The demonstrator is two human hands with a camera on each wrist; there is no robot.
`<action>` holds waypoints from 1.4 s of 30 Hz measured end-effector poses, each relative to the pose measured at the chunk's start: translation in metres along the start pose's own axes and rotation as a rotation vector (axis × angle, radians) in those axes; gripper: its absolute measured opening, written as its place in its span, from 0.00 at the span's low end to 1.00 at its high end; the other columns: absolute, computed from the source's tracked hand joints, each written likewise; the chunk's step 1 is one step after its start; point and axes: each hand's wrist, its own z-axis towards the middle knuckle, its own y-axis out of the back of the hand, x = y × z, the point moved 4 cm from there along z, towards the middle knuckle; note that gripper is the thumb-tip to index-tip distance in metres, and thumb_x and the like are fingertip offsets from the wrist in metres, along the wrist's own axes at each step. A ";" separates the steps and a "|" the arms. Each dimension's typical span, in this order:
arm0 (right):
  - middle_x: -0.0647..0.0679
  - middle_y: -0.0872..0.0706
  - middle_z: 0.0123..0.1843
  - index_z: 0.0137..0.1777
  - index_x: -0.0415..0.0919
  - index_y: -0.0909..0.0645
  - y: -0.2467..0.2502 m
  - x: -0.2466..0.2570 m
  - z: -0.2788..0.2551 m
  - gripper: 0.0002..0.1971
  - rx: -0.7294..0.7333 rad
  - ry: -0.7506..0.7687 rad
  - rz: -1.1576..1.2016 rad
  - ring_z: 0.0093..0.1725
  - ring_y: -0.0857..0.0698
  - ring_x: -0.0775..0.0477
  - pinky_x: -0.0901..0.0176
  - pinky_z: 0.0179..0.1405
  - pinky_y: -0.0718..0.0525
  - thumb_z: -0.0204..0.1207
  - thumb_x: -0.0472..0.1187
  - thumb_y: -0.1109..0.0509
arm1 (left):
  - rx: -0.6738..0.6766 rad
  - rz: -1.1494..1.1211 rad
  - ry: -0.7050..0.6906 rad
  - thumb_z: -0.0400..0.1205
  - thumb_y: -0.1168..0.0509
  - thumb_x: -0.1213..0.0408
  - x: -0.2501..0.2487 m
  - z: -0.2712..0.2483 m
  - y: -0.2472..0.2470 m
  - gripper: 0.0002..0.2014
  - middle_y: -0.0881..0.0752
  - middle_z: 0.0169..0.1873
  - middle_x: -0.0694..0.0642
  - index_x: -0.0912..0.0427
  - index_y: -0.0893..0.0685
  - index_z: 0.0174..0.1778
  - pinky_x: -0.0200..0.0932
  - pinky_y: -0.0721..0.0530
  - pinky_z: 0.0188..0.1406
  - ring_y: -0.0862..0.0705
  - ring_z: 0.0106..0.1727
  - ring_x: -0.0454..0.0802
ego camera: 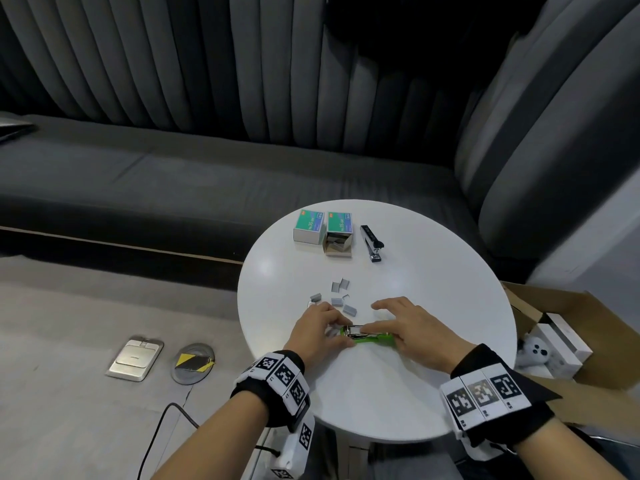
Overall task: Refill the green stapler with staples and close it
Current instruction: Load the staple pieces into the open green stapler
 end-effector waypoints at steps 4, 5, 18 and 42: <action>0.50 0.37 0.80 0.71 0.64 0.31 0.000 0.000 -0.003 0.23 -0.001 -0.002 -0.008 0.78 0.42 0.47 0.55 0.70 0.36 0.83 0.37 0.47 | 0.003 -0.013 0.000 0.70 0.26 0.59 0.001 0.000 0.000 0.15 0.25 0.44 0.47 0.56 0.13 0.52 0.32 0.36 0.40 0.28 0.50 0.41; 0.50 0.37 0.80 0.72 0.65 0.32 0.000 0.000 -0.004 0.24 0.004 -0.004 -0.020 0.79 0.42 0.47 0.55 0.70 0.36 0.83 0.37 0.47 | 0.002 -0.014 0.000 0.70 0.26 0.59 0.001 0.000 0.000 0.15 0.25 0.44 0.47 0.56 0.13 0.52 0.32 0.36 0.40 0.29 0.50 0.41; 0.50 0.38 0.80 0.72 0.65 0.31 0.002 -0.003 -0.008 0.22 -0.009 -0.016 -0.028 0.79 0.43 0.47 0.54 0.71 0.35 0.84 0.40 0.47 | -0.003 -0.021 0.014 0.70 0.25 0.59 0.002 0.000 0.000 0.14 0.24 0.43 0.46 0.55 0.13 0.51 0.32 0.35 0.43 0.28 0.50 0.41; 0.50 0.37 0.80 0.72 0.65 0.31 0.003 -0.002 -0.002 0.24 -0.054 -0.021 0.034 0.78 0.42 0.48 0.55 0.73 0.35 0.82 0.36 0.44 | -0.032 -0.043 0.016 0.69 0.25 0.60 0.000 -0.003 0.000 0.13 0.23 0.43 0.46 0.55 0.13 0.48 0.35 0.30 0.49 0.26 0.51 0.43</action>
